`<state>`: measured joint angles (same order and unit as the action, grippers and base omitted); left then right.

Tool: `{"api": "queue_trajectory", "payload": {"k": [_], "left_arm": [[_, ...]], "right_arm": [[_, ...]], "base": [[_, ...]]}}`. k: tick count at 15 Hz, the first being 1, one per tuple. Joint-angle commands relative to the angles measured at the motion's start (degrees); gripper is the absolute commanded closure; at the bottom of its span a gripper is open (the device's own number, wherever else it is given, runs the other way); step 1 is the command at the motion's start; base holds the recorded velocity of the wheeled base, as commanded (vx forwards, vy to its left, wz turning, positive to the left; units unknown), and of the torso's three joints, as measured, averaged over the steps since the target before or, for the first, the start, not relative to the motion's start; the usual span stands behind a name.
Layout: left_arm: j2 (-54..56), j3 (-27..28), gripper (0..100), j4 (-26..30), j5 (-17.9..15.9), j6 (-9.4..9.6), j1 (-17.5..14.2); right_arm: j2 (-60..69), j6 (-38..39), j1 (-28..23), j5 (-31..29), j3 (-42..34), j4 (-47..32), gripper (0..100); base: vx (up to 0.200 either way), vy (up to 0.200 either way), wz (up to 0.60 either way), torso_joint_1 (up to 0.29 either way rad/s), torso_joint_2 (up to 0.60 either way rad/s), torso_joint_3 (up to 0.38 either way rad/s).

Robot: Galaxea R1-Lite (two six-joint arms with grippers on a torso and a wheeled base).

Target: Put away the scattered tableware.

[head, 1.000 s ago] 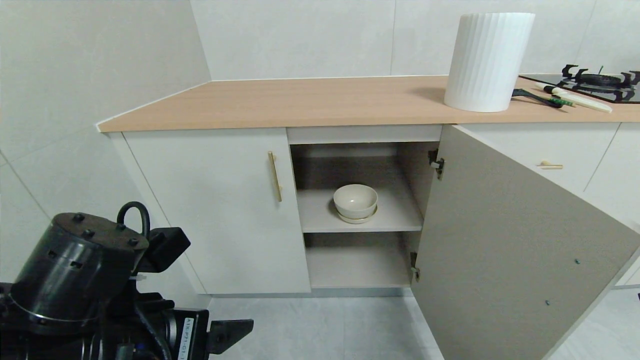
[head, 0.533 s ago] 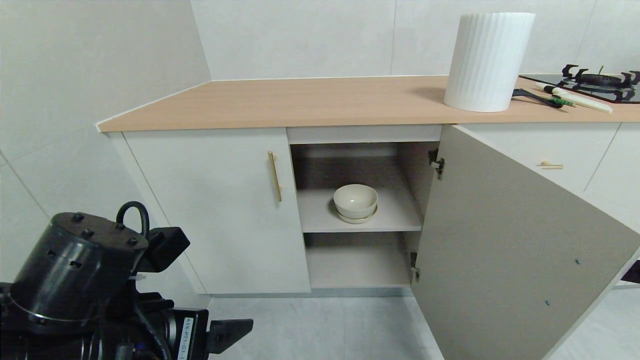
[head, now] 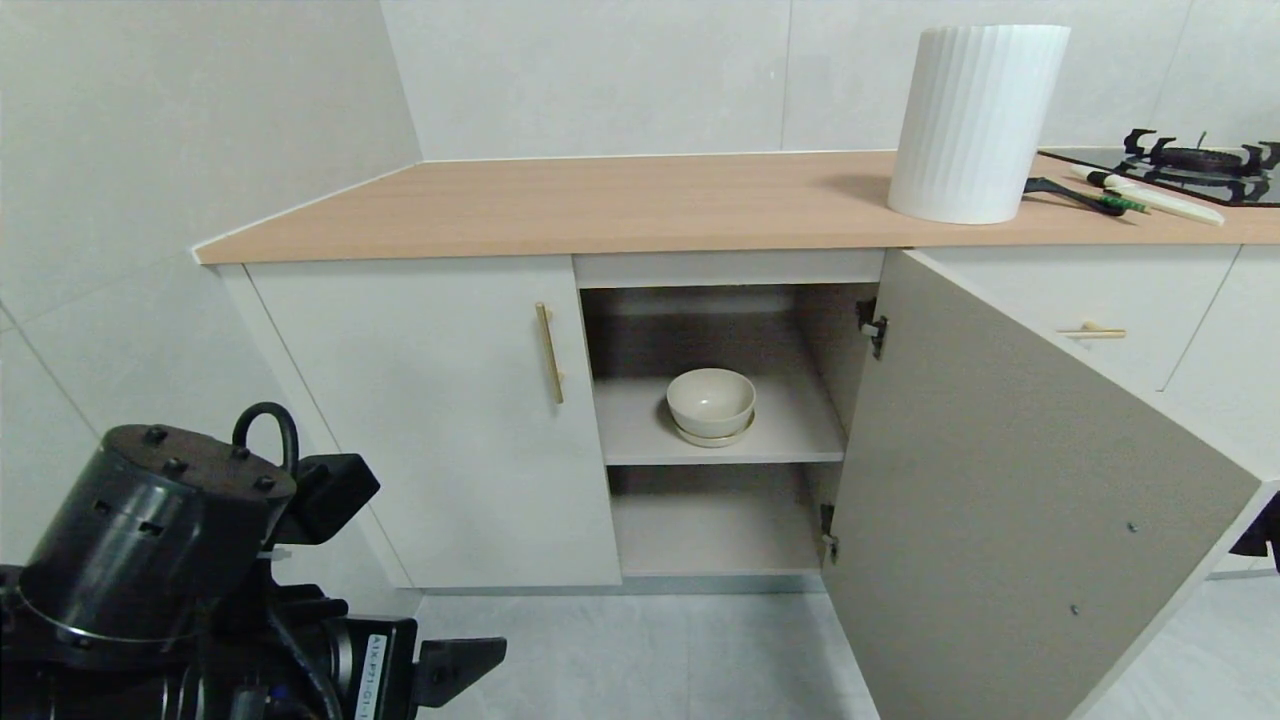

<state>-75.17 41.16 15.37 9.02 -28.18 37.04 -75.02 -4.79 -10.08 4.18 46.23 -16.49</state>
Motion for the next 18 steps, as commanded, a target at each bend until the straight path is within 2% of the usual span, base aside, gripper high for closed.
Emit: {"api": "queue_trajectory", "payload": {"k": [1, 5, 6, 7, 8, 13, 18], "left_arm": [[-0.07, 0.07, 0, 0.01, 0.03, -0.03, -0.03], [0.02, 0.07, 0, 0.01, -0.06, -0.03, -0.03], [0.02, 0.07, 0, 0.01, -0.06, -0.03, -0.03], [0.02, 0.07, 0, 0.01, -0.06, -0.03, -0.03], [0.02, 0.07, 0, 0.01, 0.03, -0.03, -0.03], [0.02, 0.07, 0, 0.01, 0.03, -0.03, -0.03], [0.02, 0.07, 0, 0.01, 0.03, -0.03, -0.03]], "right_arm": [[0.23, 0.4, 2.08, 0.3, -0.79, 0.06, 0], [0.4, 4.0, 10.08, 0.21, -5.62, 7.0, 0], [0.4, 4.26, 10.43, 0.21, -5.8, 7.27, 0], [0.23, 7.08, 14.65, 0.13, -8.26, 11.57, 0], [-0.13, 8.39, 16.32, 0.04, -9.14, 13.24, 0], [-1.27, 17.45, 22.91, 0.04, -10.02, 19.13, 0], [-3.38, 22.02, 27.66, -0.05, -11.69, 23.61, 0]], "base": [[0.0, 0.0, 0.0, 0.0, 0.0, 0.0], [0.0, 0.0, 0.0, 0.0, 0.0, 0.0], [0.0, 0.0, 0.0, 0.0, 0.0, 0.0], [0.0, 0.0, 0.0, 0.0, 0.0, 0.0], [0.0, 0.0, 0.0, 0.0, 0.0, 0.0], [0.0, 0.0, 0.0, 0.0, 0.0, 0.0], [0.0, 0.0, 0.0, 0.0, 0.0, 0.0]]}}
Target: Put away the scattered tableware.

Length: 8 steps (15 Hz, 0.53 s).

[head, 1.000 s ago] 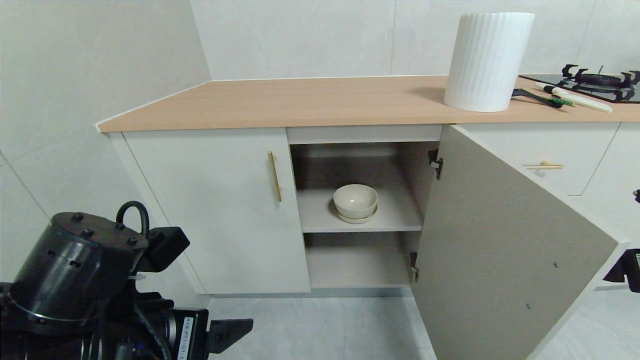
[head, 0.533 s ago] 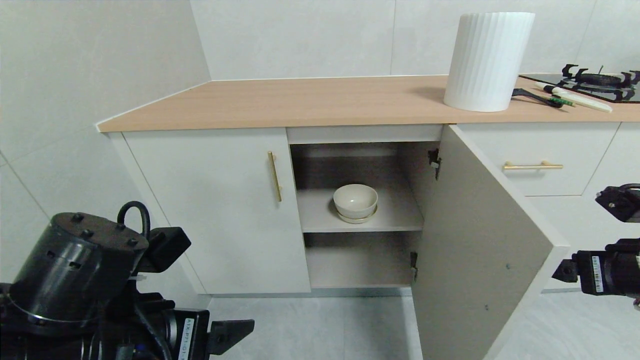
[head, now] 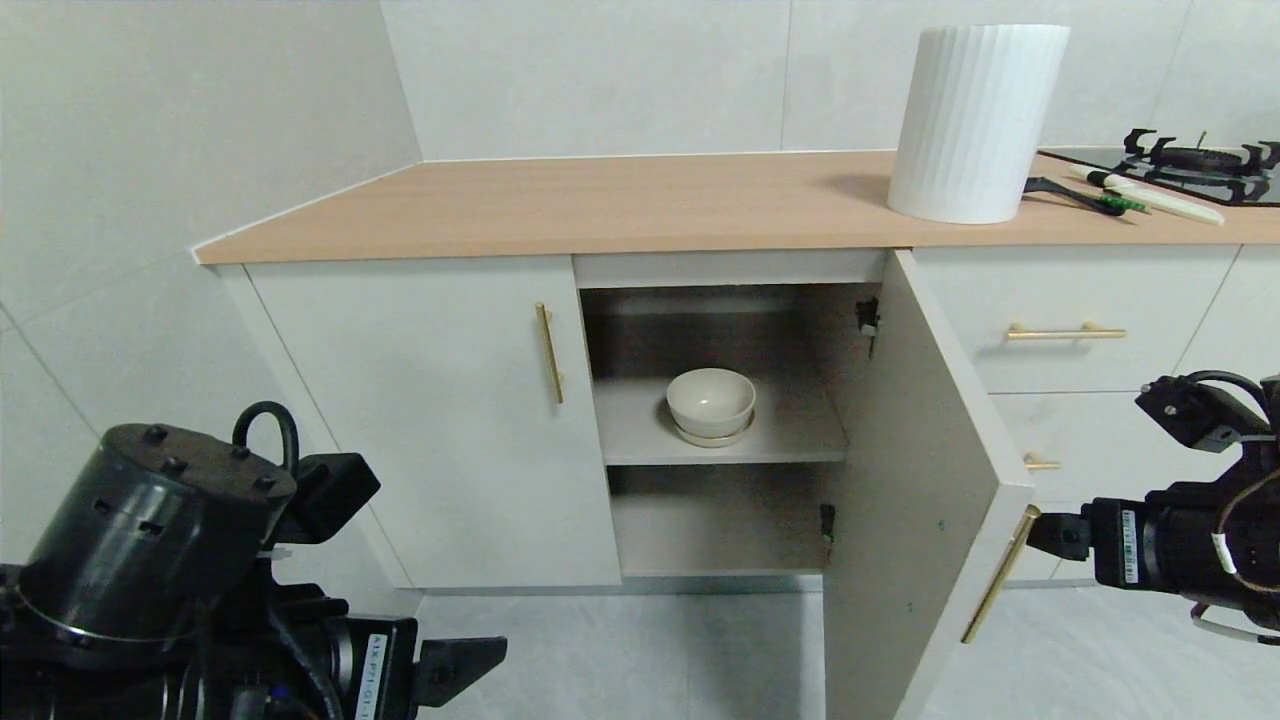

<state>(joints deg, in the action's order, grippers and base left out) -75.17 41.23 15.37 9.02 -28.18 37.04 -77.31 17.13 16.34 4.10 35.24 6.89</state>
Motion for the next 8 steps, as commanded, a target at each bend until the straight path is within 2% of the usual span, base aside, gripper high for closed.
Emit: {"api": "queue_trajectory", "payload": {"k": [1, 8], "left_arm": [[0.11, -0.01, 0, 0.01, 0.03, -0.03, -0.03], [0.02, -0.01, 0, 0.01, 0.03, -0.03, -0.03]], "right_arm": [[-1.79, 0.01, 1.68, -0.14, -1.49, 1.99, 0], [-5.48, 0.36, 3.44, -0.32, -4.66, 10.34, 0]], "base": [[0.0, 0.0, 0.0, 0.0, 0.0, 0.0], [0.0, 0.0, 0.0, 0.0, 0.0, 0.0]]}}
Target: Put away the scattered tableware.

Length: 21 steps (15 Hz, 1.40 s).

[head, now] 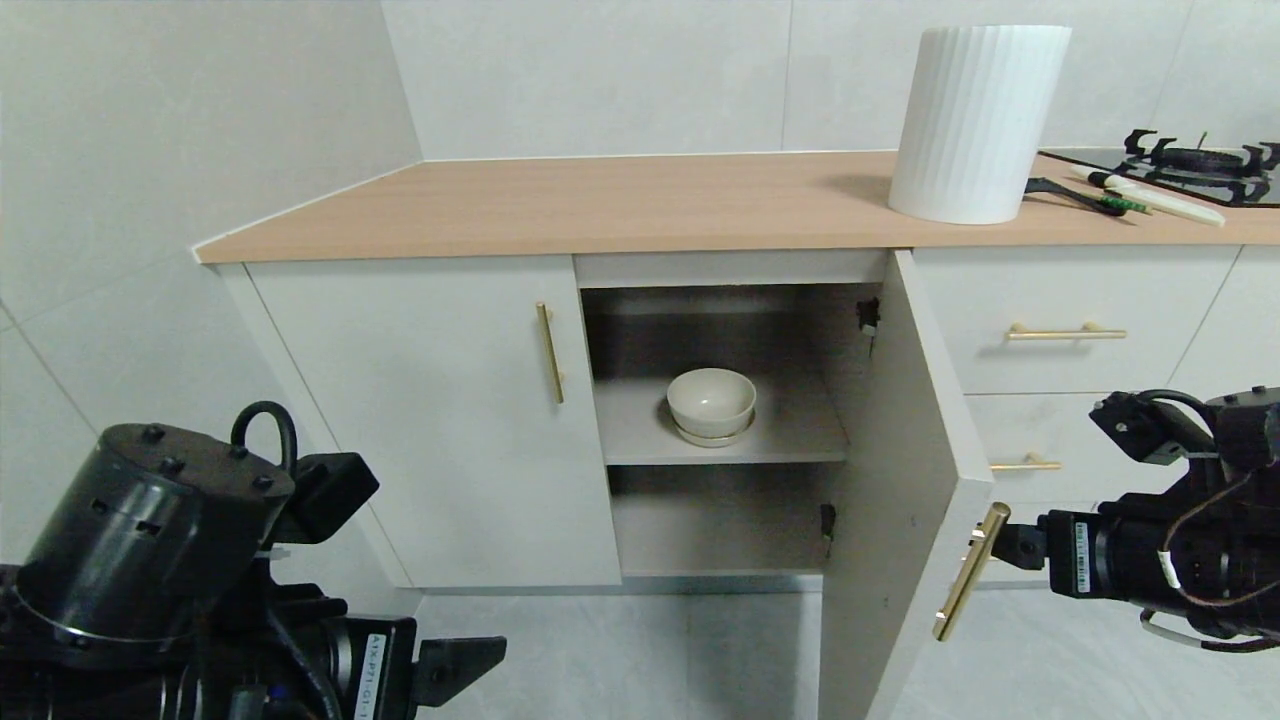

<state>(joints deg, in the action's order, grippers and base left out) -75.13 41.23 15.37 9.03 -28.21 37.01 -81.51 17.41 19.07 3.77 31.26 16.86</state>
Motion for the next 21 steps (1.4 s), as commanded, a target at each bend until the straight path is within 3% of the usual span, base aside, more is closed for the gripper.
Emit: {"api": "queue_trajectory", "payload": {"k": [1, 6, 14, 21], "left_arm": [[-0.02, -0.01, 0, 0.01, 0.02, 0.0, -0.01], [0.86, 0.43, 0, -0.08, 0.28, 0.08, -0.01], [1.48, 1.22, 0, -0.17, 0.37, 0.17, -0.36], [1.04, 1.05, 0, -0.17, 1.51, 0.26, -0.45]], "right_arm": [[-2.17, 1.49, 1.68, -0.08, -1.29, 2.92, 0], [-8.67, 3.77, 5.54, -2.98, 0.03, 11.44, 0], [-23.26, 0.43, 7.92, -1.66, 24.91, -2.36, 0], [-29.76, 3.25, 8.0, -2.27, 27.45, 3.44, 0]], "base": [[0.0, 0.0, 0.0, 0.0, 0.0, 0.0], [0.0, 0.0, 0.0, 0.0, 0.0, 0.0], [0.0, 0.0, 0.0, 0.0, 0.0, 0.0], [0.0, 0.0, 0.0, 0.0, 0.0, 0.0]]}}
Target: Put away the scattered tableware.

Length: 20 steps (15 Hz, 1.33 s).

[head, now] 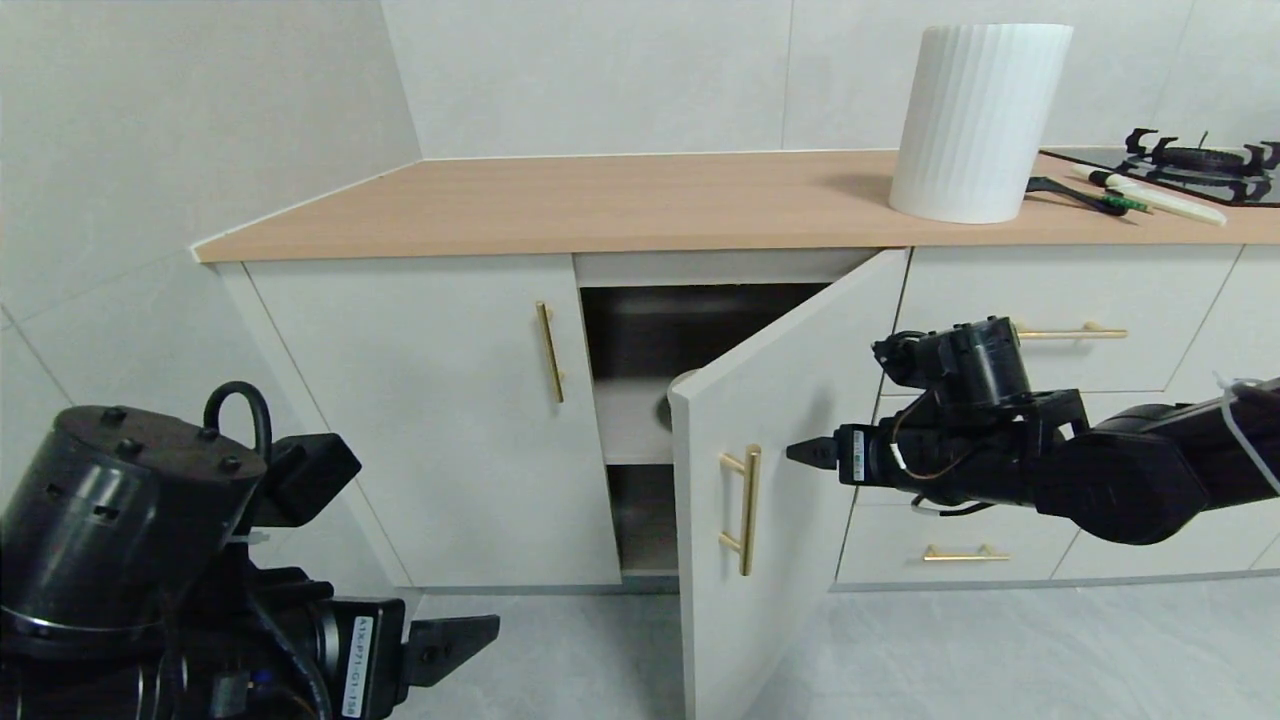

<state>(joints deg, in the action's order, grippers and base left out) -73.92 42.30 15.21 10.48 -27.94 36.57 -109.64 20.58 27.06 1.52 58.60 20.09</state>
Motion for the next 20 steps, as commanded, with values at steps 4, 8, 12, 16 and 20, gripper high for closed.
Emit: {"api": "queue_trajectory", "payload": {"k": [4, 8, 12, 16, 20], "left_arm": [[-0.43, 0.06, 0, 0.25, 0.06, 0.08, -0.27], [-0.87, -0.03, 0, 0.25, 0.06, 0.08, -0.8], [-0.78, -0.11, 0, 0.17, 0.15, -0.01, -0.8], [-0.87, -0.11, 0, 0.17, 0.15, -0.01, -0.8], [-0.87, -0.2, 0, 0.17, 0.15, -0.01, -0.8]], "right_arm": [[-3.03, 1.13, 0.1, -0.47, 0.29, 3.38, 0], [-3.56, 2.19, 0.97, -1.52, 0.11, 3.82, 0], [-3.56, 2.36, 1.41, -1.61, 0.11, 3.9, 0], [-5.23, 4.91, 1.68, -2.84, 0.64, 7.42, 0], [-9.01, 5.97, 2.12, -6.01, 1.08, 14.98, 0]], "base": [[0.0, 0.0, 0.0, 0.0, 0.0, 0.0], [0.2, 0.0, 0.0, -0.002, 0.0, 0.004], [0.05, 0.0, 0.0, 0.001, 0.0, 0.001], [0.0, 0.0, 0.0, 0.0, 0.0, 0.0], [0.0, 0.0, 0.0, 0.0, 0.0, 0.0]]}}
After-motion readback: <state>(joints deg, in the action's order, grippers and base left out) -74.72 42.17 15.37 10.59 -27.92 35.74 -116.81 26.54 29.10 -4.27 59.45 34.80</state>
